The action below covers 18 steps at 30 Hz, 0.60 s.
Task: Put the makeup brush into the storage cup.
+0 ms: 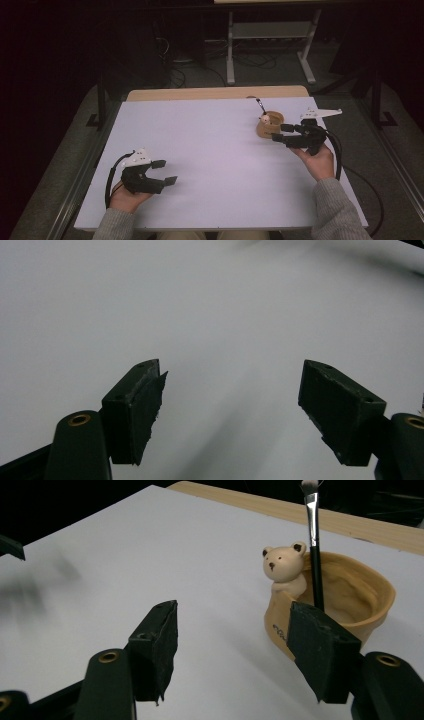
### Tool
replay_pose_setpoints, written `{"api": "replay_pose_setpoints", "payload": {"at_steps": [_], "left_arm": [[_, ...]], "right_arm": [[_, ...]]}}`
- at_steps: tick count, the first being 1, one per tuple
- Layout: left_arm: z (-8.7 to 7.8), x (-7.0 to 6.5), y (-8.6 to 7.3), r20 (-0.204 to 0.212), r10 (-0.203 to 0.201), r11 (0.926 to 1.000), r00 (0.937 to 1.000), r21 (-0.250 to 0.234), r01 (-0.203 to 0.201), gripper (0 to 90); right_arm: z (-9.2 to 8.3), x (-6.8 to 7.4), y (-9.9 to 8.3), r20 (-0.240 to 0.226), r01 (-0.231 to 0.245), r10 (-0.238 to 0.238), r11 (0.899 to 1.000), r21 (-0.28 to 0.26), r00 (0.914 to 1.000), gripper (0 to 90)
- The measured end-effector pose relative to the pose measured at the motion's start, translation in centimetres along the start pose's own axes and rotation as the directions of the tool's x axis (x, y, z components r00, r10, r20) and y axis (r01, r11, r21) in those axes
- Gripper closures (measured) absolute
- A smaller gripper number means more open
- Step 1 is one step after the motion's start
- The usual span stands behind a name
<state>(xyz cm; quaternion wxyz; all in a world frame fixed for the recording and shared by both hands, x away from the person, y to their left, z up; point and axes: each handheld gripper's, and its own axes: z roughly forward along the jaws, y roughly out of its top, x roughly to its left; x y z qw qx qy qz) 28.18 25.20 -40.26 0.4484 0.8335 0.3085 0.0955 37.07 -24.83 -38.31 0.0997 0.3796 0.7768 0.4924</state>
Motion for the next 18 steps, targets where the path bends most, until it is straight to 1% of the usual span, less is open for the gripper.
{"api": "replay_pose_setpoints", "payload": {"at_steps": [6, 11, 15, 18], "left_arm": [[-0.2, 0.1, 0.0, -0.014, -0.008, 1.0, 0.9999, -0.006, 0.008, 24.8], [-0.3, 0.2, 0.0, -0.024, -0.003, 1.0, 0.9997, -0.009, 0.003, 24.7], [-0.3, 0.2, -0.1, -0.029, -0.012, 0.9999, 0.9995, -0.011, 0.011, 24.7], [-0.3, 0.2, -0.1, -0.03, -0.009, 0.9999, 0.9995, -0.011, 0.009, 24.6]], "right_arm": [[-0.1, 0.6, -0.4, -0.004, 0.009, -0.009, 1.0, 0.001, 0.9999, 35.5], [-0.1, 1.0, -0.8, -0.006, 0.018, -0.018, 1.0, 0.006, 0.9998, 35.0], [-0.2, 1.4, -1.2, -0.01, 0.019, -0.019, 1.0, 0.009, 0.9998, 34.7], [-0.2, 1.7, -1.4, -0.012, 0.025, -0.025, 1.0, 0.011, 0.9996, 34.3]]}}
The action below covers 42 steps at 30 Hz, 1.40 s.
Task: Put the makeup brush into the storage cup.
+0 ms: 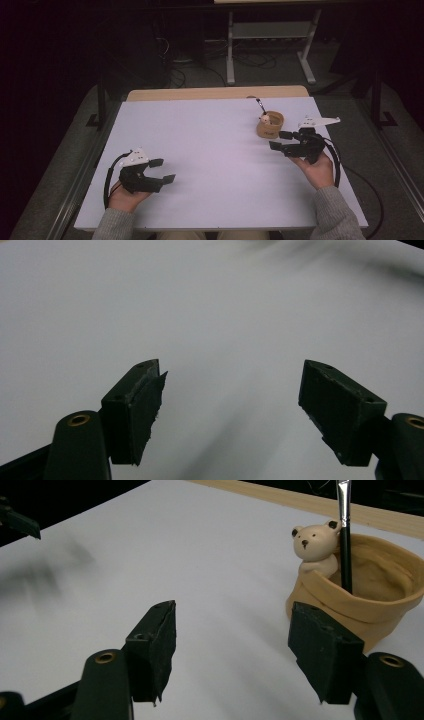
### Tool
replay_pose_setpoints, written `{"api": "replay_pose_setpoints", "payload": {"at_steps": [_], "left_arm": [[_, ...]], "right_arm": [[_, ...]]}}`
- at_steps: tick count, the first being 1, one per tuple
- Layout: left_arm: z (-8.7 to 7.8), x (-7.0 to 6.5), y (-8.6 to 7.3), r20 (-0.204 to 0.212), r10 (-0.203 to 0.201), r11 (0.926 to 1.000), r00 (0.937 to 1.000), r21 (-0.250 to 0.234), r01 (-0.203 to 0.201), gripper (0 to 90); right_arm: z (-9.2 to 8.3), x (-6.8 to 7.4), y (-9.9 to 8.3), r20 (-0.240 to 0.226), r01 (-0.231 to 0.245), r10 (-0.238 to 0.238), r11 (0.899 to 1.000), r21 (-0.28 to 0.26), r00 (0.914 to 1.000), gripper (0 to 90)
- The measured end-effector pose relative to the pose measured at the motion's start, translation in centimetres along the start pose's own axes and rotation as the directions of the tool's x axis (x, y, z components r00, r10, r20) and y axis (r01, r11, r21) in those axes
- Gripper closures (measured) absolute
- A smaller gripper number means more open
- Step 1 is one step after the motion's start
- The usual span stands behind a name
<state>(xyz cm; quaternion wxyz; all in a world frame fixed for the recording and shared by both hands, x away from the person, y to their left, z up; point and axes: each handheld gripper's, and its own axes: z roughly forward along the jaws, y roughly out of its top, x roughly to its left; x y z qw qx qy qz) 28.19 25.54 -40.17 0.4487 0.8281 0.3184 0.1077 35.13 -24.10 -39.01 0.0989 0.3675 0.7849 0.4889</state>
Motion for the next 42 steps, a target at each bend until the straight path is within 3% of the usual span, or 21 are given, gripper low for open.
{"api": "replay_pose_setpoints", "payload": {"at_steps": [17, 42], "left_arm": [[-0.4, 0.1, 0.1, -0.036, 0.006, 1.0, 0.9993, -0.002, -0.006, 24.4], [-1.0, 0.3, -0.2, -0.052, -0.013, 0.9998, 0.9985, -0.016, 0.012, 22.4]], "right_arm": [[-0.3, 2.3, -0.9, 0.0, 0.042, -0.042, 0.999, 0.015, 0.9991, 32.6], [0.2, 4.5, -3.2, 0.005, 0.043, -0.043, 0.998, 0.036, 0.999, 26.9]]}}
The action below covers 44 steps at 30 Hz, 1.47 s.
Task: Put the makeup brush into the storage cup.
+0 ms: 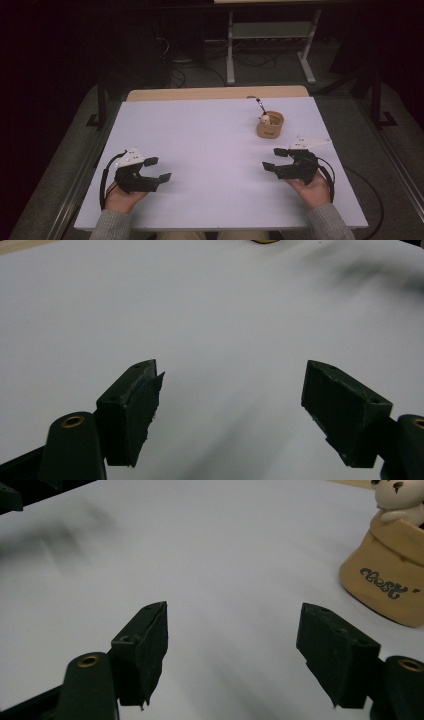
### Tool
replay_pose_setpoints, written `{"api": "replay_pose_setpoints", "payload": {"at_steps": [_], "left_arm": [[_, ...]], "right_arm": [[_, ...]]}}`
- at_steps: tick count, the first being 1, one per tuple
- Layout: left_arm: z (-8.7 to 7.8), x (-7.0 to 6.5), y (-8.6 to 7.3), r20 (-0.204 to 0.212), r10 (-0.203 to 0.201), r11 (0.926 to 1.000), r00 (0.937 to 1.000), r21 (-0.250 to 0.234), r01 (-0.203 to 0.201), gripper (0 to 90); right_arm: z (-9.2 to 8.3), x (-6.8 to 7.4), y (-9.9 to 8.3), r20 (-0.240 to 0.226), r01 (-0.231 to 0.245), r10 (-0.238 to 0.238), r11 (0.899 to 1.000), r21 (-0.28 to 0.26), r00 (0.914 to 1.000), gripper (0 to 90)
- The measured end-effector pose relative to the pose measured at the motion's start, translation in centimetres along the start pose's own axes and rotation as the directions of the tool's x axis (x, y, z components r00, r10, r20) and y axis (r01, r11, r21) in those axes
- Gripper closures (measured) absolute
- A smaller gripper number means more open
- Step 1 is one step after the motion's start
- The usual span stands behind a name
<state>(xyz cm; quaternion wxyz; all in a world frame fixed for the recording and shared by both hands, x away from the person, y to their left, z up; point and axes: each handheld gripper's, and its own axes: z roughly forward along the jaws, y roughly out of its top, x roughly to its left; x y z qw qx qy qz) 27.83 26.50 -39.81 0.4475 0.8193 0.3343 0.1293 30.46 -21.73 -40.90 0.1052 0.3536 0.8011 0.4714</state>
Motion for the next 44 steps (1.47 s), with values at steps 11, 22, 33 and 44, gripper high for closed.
{"api": "replay_pose_setpoints", "payload": {"at_steps": [11, 22, 33, 44], "left_arm": [[-0.1, -0.3, -0.2, 0.003, 0.004, 1.0, 1.0, 0.001, -0.004, 22.3], [-0.1, -0.4, -0.5, 0.006, 0.008, 1.0, 0.9999, -0.001, -0.008, 22.3], [0.2, -0.6, -0.7, 0.014, 0.013, 0.9999, 0.9998, 0.01, -0.013, 22.3], [0.5, -0.6, -0.9, 0.021, 0.014, 0.9998, 0.9997, 0.014, -0.014, 22.3]], "right_arm": [[-0.6, 0.3, -1.0, 0.018, -0.008, 0.009, 1.0, -0.023, 0.9998, 24.5], [-0.9, 0.3, -1.7, 0.026, -0.016, 0.017, 0.999, -0.028, 0.9995, 23.5], [-1.0, 0.4, -2.1, 0.026, -0.017, 0.018, 1.0, -0.025, 0.9995, 22.8], [-0.9, 0.6, -1.8, 0.03, 0.001, 0.0, 1.0, -0.027, 0.9996, 22.4]]}}
